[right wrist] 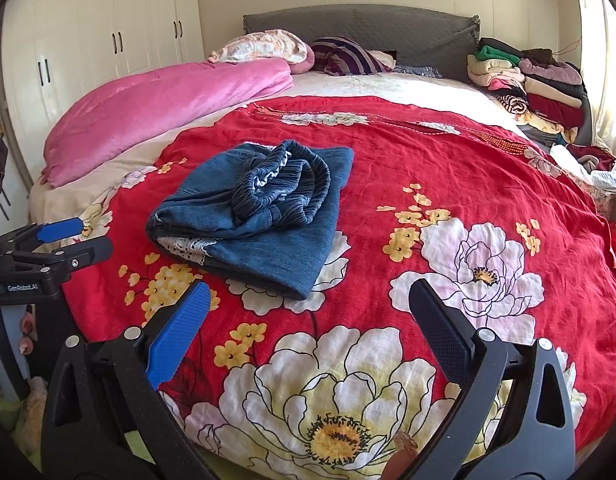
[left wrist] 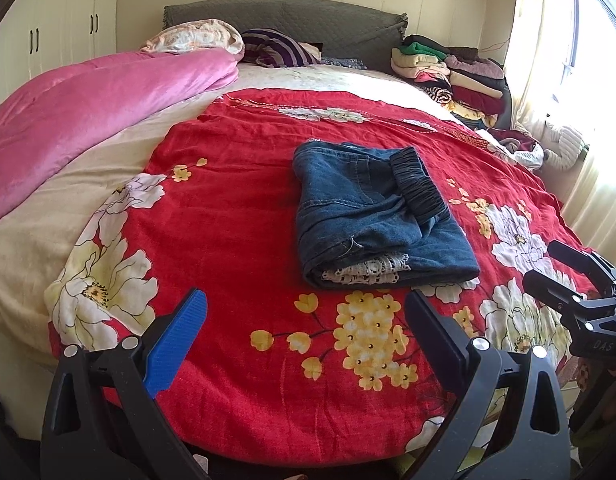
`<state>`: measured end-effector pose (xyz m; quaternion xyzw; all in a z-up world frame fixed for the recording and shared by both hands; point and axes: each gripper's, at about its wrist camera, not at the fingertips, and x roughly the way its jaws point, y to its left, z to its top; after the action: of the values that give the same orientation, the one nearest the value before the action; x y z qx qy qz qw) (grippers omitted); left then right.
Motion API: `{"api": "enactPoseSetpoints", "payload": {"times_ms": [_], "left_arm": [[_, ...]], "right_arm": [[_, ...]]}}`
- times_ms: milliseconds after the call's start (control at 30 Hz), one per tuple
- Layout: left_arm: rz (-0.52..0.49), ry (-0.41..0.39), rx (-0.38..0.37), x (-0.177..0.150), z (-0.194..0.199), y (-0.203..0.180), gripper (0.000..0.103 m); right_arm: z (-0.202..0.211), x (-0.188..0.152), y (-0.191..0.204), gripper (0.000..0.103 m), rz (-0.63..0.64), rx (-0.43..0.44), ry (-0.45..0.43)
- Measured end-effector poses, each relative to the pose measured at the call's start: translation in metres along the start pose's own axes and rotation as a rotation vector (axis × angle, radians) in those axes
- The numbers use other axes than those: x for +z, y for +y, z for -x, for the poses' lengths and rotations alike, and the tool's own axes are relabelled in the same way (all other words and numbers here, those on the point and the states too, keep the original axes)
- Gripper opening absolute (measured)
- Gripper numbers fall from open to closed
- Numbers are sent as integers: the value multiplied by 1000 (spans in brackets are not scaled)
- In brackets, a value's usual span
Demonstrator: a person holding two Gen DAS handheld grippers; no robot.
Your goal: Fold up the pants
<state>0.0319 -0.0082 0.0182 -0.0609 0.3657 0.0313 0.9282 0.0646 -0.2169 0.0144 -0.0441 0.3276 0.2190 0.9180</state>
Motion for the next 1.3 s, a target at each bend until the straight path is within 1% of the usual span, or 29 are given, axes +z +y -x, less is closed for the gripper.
{"api": "enactPoseSetpoints", "payload": {"times_ms": [467,1300], "left_arm": [[-13,2,12,0,0,-4,99],[-15,3,6,2,2,-2,99]], "right_arm": [[1,1,-1,94,1,-11,3],[1,5,-4,94,5,-28,11]]}}
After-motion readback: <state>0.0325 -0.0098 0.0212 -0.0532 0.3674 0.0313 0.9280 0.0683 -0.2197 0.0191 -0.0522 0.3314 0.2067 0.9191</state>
